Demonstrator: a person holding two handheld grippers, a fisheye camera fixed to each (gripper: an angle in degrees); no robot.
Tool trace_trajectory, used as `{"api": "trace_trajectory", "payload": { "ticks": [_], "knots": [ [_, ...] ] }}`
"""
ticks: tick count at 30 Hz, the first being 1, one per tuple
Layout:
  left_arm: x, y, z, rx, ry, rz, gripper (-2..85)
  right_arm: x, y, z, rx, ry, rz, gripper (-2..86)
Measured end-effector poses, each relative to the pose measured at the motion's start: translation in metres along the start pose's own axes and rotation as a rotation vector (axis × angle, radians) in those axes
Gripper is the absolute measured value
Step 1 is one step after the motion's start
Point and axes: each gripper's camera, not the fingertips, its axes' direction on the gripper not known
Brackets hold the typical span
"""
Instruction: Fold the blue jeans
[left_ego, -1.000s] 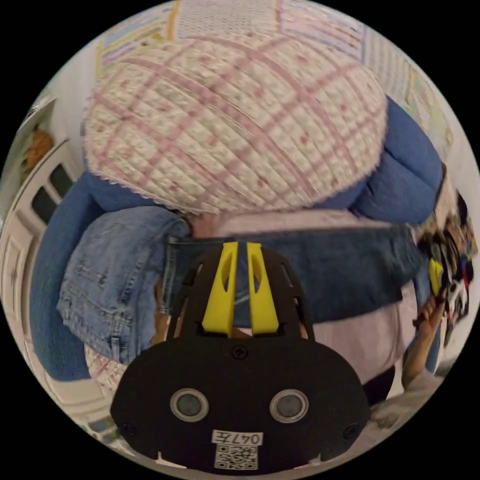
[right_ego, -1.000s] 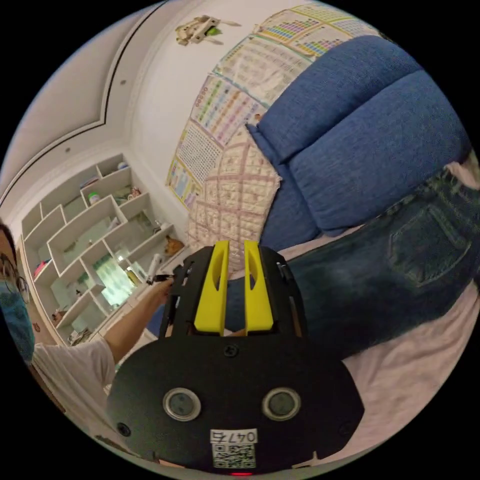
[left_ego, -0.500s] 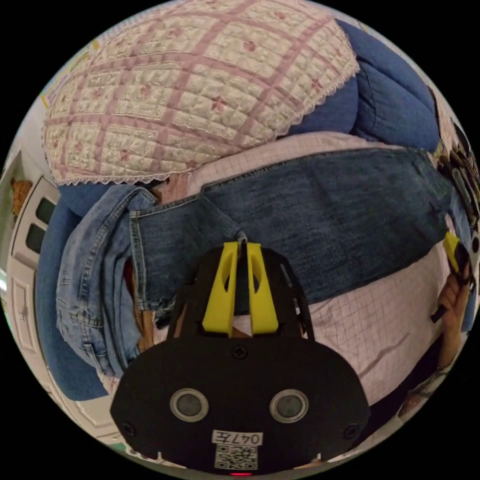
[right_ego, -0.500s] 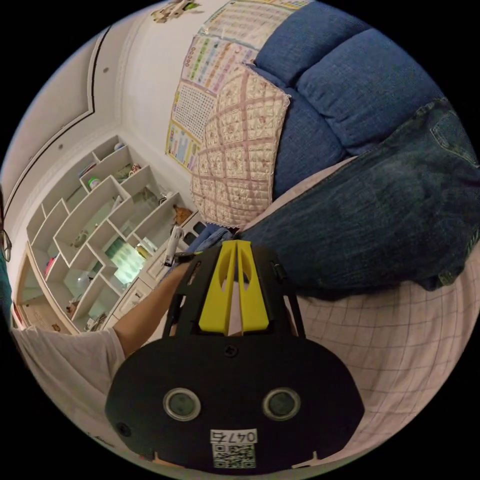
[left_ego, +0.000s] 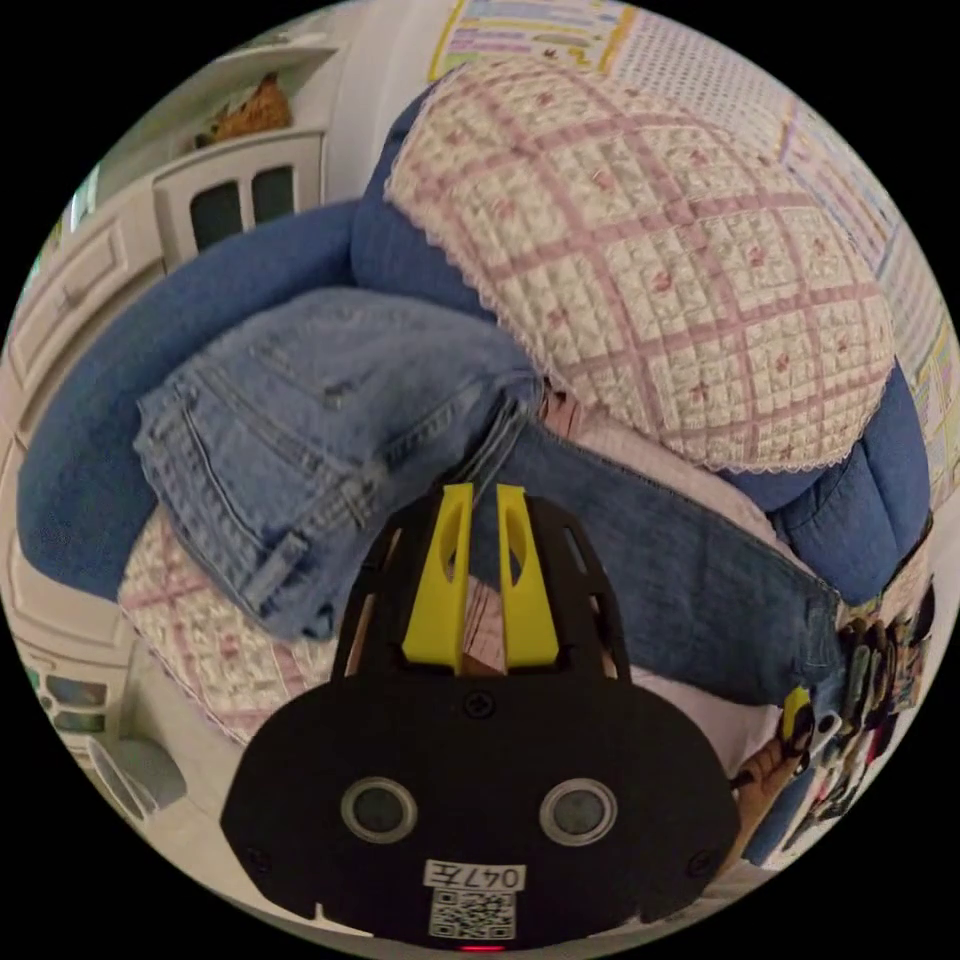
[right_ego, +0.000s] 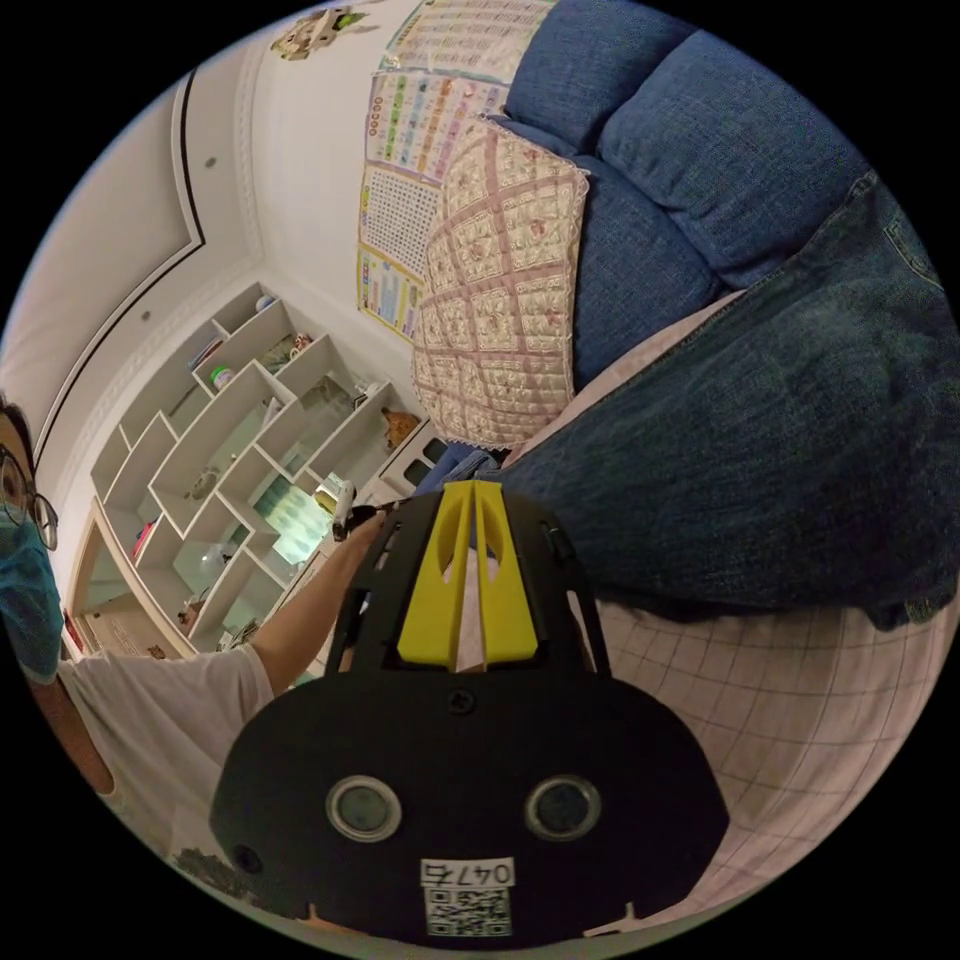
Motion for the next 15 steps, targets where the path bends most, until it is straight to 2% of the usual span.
{"api": "trace_trajectory", "payload": {
  "ticks": [3,7,12,15],
  "knots": [
    [-0.034,0.012,0.01,-0.016,0.075,-0.098,7.2,0.001,0.007,0.002,-0.003,-0.01,0.016,-1.2],
    [-0.074,0.01,0.014,0.054,0.119,-0.204,8.7,0.002,0.015,0.0,0.011,0.005,0.039,-1.2],
    [-0.116,0.009,0.015,0.086,0.198,-0.33,6.3,-0.002,0.021,0.001,0.012,0.05,0.047,-1.3],
    [-0.117,0.009,0.006,0.091,0.165,-0.256,5.8,-0.008,0.027,0.006,0.004,0.066,0.042,-1.3]
  ]
}}
